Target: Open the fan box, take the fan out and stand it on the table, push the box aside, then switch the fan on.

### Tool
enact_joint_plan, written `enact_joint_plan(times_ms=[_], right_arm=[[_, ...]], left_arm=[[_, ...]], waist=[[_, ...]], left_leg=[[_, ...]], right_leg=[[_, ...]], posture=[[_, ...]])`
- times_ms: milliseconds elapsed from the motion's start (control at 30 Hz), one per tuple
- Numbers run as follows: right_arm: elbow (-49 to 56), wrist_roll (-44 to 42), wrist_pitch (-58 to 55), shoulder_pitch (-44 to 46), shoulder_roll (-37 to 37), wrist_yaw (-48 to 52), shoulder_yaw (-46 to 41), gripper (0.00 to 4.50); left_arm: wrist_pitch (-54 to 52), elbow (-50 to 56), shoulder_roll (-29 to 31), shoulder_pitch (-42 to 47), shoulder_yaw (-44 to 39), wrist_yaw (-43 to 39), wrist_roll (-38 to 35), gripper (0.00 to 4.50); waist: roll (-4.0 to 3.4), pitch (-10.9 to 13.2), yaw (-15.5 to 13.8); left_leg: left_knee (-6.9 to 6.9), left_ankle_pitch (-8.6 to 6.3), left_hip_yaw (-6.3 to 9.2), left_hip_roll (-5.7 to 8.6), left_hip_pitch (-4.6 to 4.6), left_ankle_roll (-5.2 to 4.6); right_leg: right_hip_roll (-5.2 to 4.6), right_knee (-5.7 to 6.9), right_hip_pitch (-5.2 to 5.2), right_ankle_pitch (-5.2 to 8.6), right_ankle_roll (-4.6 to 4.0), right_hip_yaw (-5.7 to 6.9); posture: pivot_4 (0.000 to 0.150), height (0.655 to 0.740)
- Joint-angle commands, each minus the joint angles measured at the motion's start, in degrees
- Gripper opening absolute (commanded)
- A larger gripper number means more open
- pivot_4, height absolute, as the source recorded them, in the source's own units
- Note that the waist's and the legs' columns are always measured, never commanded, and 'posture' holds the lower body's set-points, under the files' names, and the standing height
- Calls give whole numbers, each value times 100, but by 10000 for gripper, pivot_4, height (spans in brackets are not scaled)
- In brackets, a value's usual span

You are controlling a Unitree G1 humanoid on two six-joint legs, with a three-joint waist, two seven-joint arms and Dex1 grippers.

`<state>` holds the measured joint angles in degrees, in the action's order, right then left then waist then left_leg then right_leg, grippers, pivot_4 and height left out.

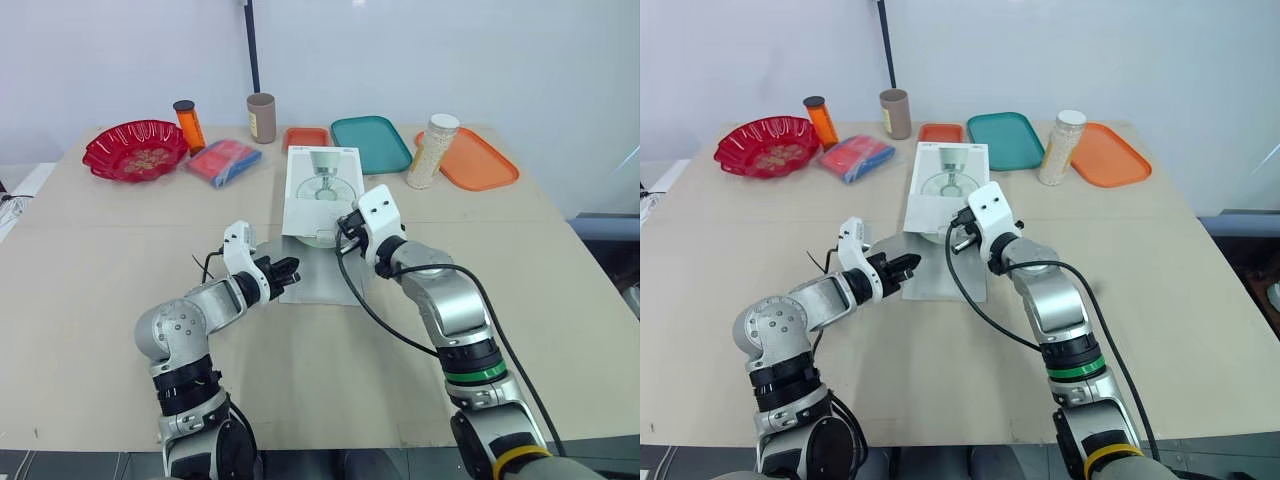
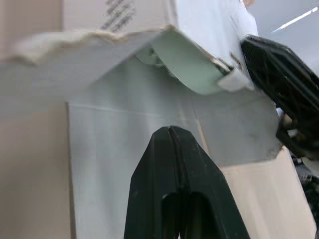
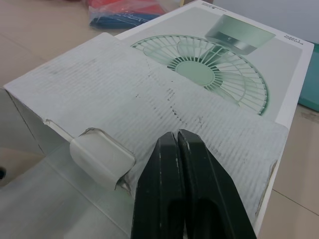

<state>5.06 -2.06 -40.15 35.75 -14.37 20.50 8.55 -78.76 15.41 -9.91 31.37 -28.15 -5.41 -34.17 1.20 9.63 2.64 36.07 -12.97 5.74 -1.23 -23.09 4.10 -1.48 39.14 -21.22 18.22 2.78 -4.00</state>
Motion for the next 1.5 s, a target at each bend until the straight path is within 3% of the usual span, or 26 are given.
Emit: enact_joint_plan(times_ms=[33, 267, 433, 533, 567, 667, 800, 933, 1100, 1300, 1400, 1500], right_arm=[[58, 63, -90, -54, -54, -17, 27, 654], [-82, 85, -30, -11, -84, 29, 91, 0], [-177, 91, 9, -3, -66, 31, 96, 0], [-210, 95, 36, -5, -54, 30, 107, 0], [-232, 93, 46, -3, -44, 28, 109, 0], [-265, 89, 60, -5, -24, 28, 124, 0], [-278, 87, 62, -6, -28, 32, 128, 0], [-357, 93, 86, 30, -21, 23, 126, 0], [-441, 88, 128, 81, 3, 45, 156, 0], [-449, 80, 94, 118, 49, 59, 203, 0], [-409, 33, -16, 136, 97, 49, 171, 0], [-335, 8, -140, 124, 116, 85, 194, 0]], left_arm=[[111, -22, -473, 134, -248, 90, -494, 0], [43, -339, -498, 67, -178, 275, -1121, 20456], [92, -321, -394, -7, 60, 288, -1455, 20456], [301, -419, -447, 13, 125, 464, -1532, 29348], [423, -475, -466, 43, 179, 526, -1513, 30480], [803, -649, -525, 106, 259, 702, -1512, 41708], [1078, -791, -446, 13, 408, 833, -1595, 41708], [702, -392, -124, -304, 254, 1151, -1967, 41708], [103, 154, 321, -344, -204, 1733, -2920, 41708], [-309, 510, 627, -750, -383, 2990, -4250, 41708], [-171, 671, 1007, -1120, -70, 3515, -5080, 41708], [187, 827, 2235, -1648, 366, 4049, -6349, 41708]], waist=[[0, 0, 0], [2, 1, -1], [2, 1, -1], [2, 1, -3], [2, 1, -3], [2, 1, -3], [2, 1, -2], [2, 0, 6], [1, 0, 12], [5, -2, 3], [5, -2, 9], [8, -3, 9]], left_leg=[[0, 0, 0, 0, 0, 0], [1, 2, 0, 1, -1, 3], [0, 5, 0, 1, -1, 9], [0, 12, 1, 1, 0, 22], [0, 12, 1, 1, -1, 21], [0, 12, 1, 1, 0, 22], [0, 13, 1, 1, 0, 23], [0, 12, 1, 1, 0, 22], [0, 11, 3, -2, 1, 19], [-1, 11, 5, 1, 2, 21], [-3, 10, 5, -5, 2, 22], [-3, 10, 6, -8, 3, 26]], right_leg=[[0, 0, 0, 0, 0, 0], [-1, 0, 1, 0, 0, 0], [-1, 0, 0, 0, 0, 0], [0, 0, 1, 0, 0, 0], [0, 0, 1, 0, 0, 0], [0, 0, 1, 0, 1, 0], [0, 0, 1, 0, 1, 0], [0, 0, 1, 0, 1, -2], [3, 2, 0, -1, 1, -1], [0, 0, 2, -2, 3, 0], [4, 0, 0, -2, 3, -2], [5, 2, -1, -4, 0, -2]], posture=[[1500, 7400], [1500, 7400], [1500, 7400], [1500, 7400], [1500, 7400], [1500, 7400], [1500, 7400], [1500, 7400], [1500, 7400], [1500, 7400], [1500, 7400], [1500, 7400]])
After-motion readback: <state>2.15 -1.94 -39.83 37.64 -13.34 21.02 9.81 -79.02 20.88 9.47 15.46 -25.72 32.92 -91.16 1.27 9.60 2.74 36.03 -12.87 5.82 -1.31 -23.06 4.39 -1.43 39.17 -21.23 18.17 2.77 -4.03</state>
